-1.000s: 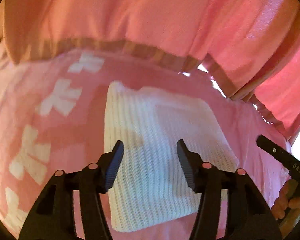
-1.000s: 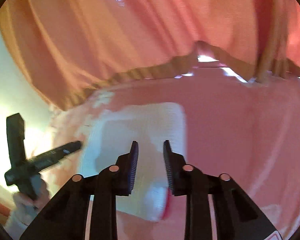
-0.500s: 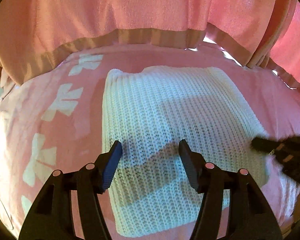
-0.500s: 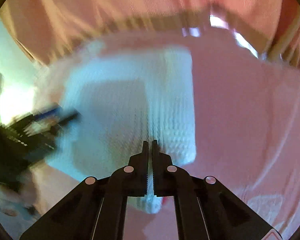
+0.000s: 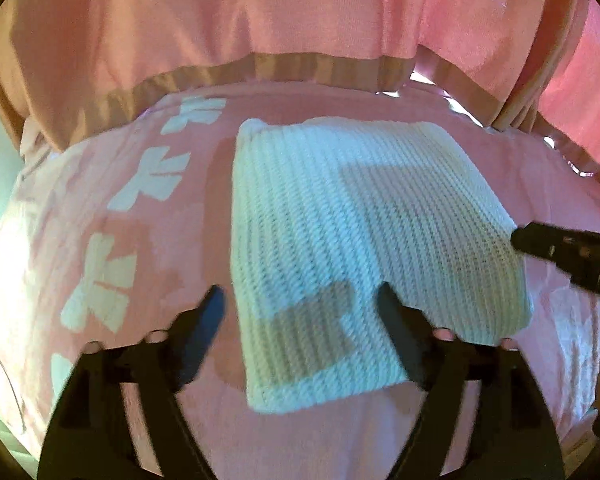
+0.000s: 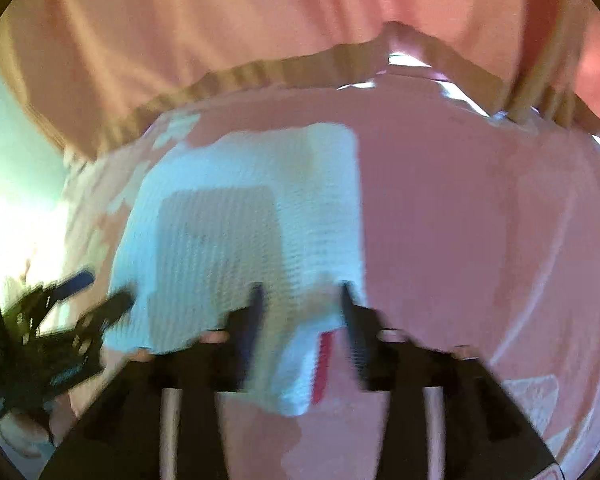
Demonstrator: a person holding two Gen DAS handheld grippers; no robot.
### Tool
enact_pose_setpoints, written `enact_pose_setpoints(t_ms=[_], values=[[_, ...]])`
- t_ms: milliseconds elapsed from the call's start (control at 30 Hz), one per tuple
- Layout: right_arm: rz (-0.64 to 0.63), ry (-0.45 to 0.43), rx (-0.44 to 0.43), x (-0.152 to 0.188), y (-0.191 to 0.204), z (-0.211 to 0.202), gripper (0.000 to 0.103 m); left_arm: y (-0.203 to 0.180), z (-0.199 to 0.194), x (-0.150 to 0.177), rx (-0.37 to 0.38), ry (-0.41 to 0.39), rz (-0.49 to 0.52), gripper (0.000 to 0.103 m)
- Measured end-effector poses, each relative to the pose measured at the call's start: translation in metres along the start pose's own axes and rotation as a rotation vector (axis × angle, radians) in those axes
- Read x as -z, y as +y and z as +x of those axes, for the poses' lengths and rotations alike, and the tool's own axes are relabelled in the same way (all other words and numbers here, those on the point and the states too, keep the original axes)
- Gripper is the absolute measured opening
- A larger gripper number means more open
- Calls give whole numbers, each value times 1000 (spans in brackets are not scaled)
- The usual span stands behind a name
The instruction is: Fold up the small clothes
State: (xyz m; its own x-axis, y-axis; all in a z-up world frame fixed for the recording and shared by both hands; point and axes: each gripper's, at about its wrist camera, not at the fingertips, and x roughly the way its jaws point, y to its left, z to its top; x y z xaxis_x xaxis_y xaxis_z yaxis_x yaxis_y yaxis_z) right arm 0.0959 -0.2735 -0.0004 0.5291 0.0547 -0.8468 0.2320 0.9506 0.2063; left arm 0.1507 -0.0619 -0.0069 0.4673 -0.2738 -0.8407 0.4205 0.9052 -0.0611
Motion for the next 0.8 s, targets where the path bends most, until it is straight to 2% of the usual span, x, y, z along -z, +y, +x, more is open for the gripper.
enact_pose_setpoints(t_ms=[67, 100, 133, 167, 200, 233, 267, 300, 400, 467, 533, 600, 633, 700, 800], values=[[27, 29, -18, -2, -10, 9, 54, 8, 4, 5, 31, 32, -23, 80], [38, 47, -32, -3, -12, 14, 54, 14, 9, 9, 58, 65, -41, 74], [52, 70, -50, -4, -14, 21, 54, 18, 14, 12, 83, 93, -53, 65], [57, 85, -59, -4, -14, 26, 54, 21, 20, 15, 108, 128, -60, 48], [53, 104, -65, -5, -13, 33, 50, 25, 28, 17, 129, 171, -66, 39], [47, 111, -67, -4, -11, 37, 31, 27, 32, 19, 140, 182, -74, 34], [33, 114, -66, -5, -7, 41, 24, 29, 32, 19, 151, 180, -76, 29], [28, 98, -67, -7, -3, 37, 22, 29, 30, 18, 161, 176, -73, 21], [-9, -30, -145, -15, 14, -8, 19, 31, 10, 10, 195, 137, -86, 20], [-52, -78, -152, -11, 22, -28, 19, 33, -1, 8, 191, 127, -84, 20], [-85, -3, -67, 0, 21, -8, 20, 32, 5, 10, 163, 149, -73, 20], [-92, 186, 40, 16, 13, 41, 23, 26, 18, 17, 135, 189, -48, 20], [-90, 193, 40, 17, 13, 44, 24, 22, 19, 19, 116, 187, -27, 20], [-95, 125, 26, 9, 18, 23, 26, 11, 13, 22, 63, 150, 42, 21], [-103, -21, 22, 1, 26, -19, 31, 9, 6, 22, 44, 128, 53, 22]])
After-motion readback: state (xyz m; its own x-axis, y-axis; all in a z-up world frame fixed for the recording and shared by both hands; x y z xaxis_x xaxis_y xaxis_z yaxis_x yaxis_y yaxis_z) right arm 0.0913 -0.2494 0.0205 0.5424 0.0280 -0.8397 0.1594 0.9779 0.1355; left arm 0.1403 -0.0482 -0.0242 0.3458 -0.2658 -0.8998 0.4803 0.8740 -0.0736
